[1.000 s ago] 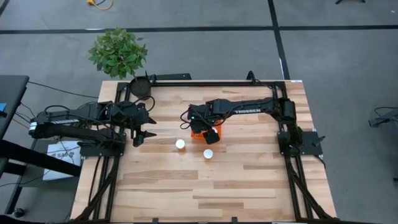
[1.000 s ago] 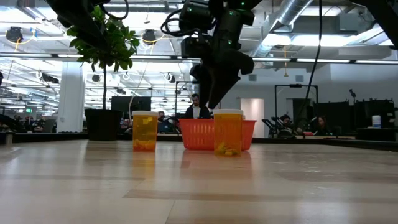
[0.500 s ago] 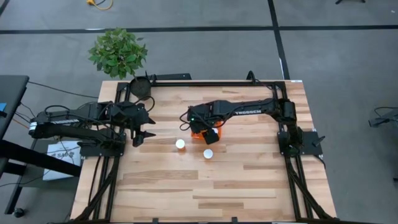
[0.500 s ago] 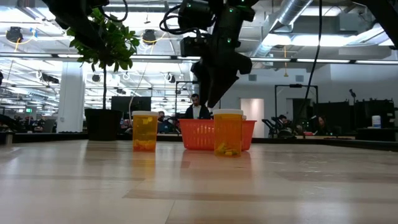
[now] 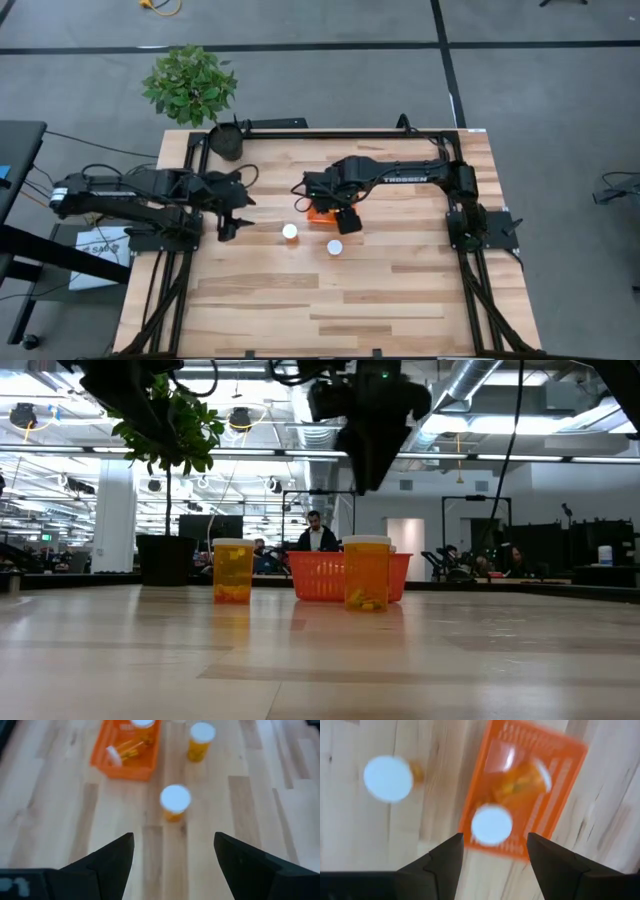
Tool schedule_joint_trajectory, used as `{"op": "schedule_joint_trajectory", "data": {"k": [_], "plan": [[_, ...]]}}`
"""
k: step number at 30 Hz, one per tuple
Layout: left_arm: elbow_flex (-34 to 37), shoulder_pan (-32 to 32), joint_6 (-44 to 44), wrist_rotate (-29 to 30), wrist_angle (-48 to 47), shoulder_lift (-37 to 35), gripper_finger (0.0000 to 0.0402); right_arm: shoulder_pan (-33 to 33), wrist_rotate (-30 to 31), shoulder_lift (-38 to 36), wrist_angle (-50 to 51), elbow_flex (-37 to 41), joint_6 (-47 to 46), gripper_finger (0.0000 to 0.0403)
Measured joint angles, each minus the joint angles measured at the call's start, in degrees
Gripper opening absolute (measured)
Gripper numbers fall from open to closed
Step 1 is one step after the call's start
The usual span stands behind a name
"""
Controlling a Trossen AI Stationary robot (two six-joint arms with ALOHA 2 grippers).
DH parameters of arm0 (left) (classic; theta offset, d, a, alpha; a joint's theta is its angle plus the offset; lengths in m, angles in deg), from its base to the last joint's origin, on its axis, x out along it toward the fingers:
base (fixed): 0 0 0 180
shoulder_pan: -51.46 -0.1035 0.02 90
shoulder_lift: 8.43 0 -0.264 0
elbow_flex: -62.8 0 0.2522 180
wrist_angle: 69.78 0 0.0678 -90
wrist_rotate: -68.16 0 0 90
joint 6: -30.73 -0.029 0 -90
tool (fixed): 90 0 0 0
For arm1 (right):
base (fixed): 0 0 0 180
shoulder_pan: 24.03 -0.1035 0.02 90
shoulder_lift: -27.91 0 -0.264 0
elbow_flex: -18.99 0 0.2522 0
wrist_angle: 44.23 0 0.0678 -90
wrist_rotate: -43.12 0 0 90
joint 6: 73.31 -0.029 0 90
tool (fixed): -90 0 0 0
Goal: Pick and place pill bottles into a basket
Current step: Put the orange pill bottle into the orange basket
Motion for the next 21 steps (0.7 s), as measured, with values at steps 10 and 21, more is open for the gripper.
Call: {"op": "schedule_joint_trajectory", "data": {"k": [10, 21], "plan": [[0.00, 5.66, -0.58, -2.45, 5.91, 5.93, 0.0265, -1.14, -0.16, -0.01, 12.94, -0.32, -8.08, 0.0187], [-0.07, 5.97, 1.70, -2.30, 0.81, 4.10, 0.0265, -5.86, -3.10, -0.95, 10.53, -0.40, -12.77, 0.0155]]}}
